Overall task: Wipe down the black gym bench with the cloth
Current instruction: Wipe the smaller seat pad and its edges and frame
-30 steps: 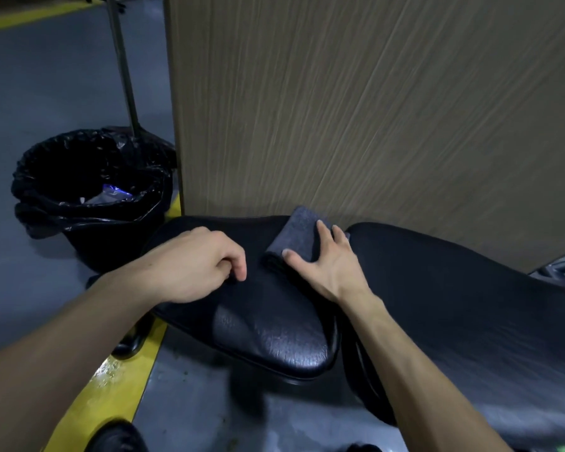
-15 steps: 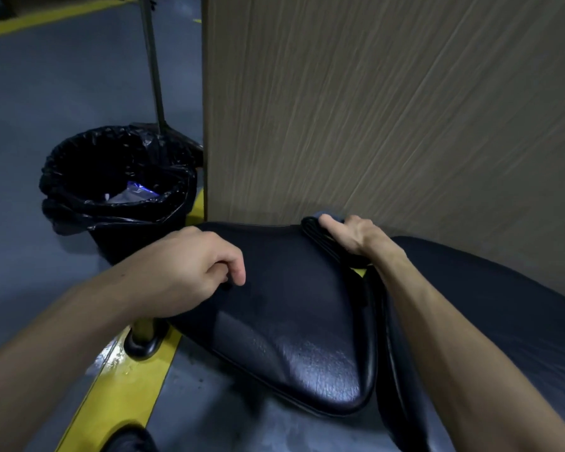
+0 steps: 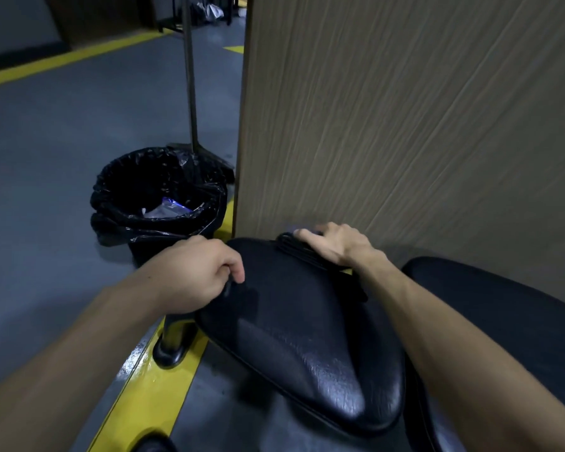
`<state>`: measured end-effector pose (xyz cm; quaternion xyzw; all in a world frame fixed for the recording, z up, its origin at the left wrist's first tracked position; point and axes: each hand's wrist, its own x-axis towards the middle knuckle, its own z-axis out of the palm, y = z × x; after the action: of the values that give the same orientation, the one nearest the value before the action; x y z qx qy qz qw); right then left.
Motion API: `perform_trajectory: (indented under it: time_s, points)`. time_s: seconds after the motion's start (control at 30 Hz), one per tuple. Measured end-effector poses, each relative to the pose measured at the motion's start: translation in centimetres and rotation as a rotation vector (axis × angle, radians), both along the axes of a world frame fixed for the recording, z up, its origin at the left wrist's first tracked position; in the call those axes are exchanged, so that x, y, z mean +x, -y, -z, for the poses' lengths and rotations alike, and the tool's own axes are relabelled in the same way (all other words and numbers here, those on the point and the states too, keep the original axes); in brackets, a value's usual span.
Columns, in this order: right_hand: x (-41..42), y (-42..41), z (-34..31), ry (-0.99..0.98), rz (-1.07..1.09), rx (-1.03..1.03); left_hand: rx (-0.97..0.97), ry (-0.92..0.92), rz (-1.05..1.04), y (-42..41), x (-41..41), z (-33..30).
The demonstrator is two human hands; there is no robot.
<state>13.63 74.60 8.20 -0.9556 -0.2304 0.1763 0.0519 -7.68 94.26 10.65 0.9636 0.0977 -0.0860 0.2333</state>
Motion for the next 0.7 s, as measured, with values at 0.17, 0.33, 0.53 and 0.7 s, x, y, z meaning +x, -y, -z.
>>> perform_trajectory:
  time_s: [0.17, 0.33, 0.53, 0.7]
  points:
    - [2.0, 4.6, -0.4, -0.001, 0.165, 0.025, 0.007, -0.008, -0.044, -1.5, -1.6, 0.9]
    - [2.5, 4.4, -0.3, 0.021, 0.164, -0.061, -0.051, -0.023, -0.013, -3.7, -3.4, 2.2]
    - [-1.1, -4.8, -0.1, 0.028, -0.026, -0.131, -0.146, -0.067, 0.06, -4.5, -4.0, 2.5]
    - [-6.5, -15.0, 1.2, -0.008, -0.325, -0.029, -0.169, -0.08, -0.047, -6.4, -5.0, 2.4]
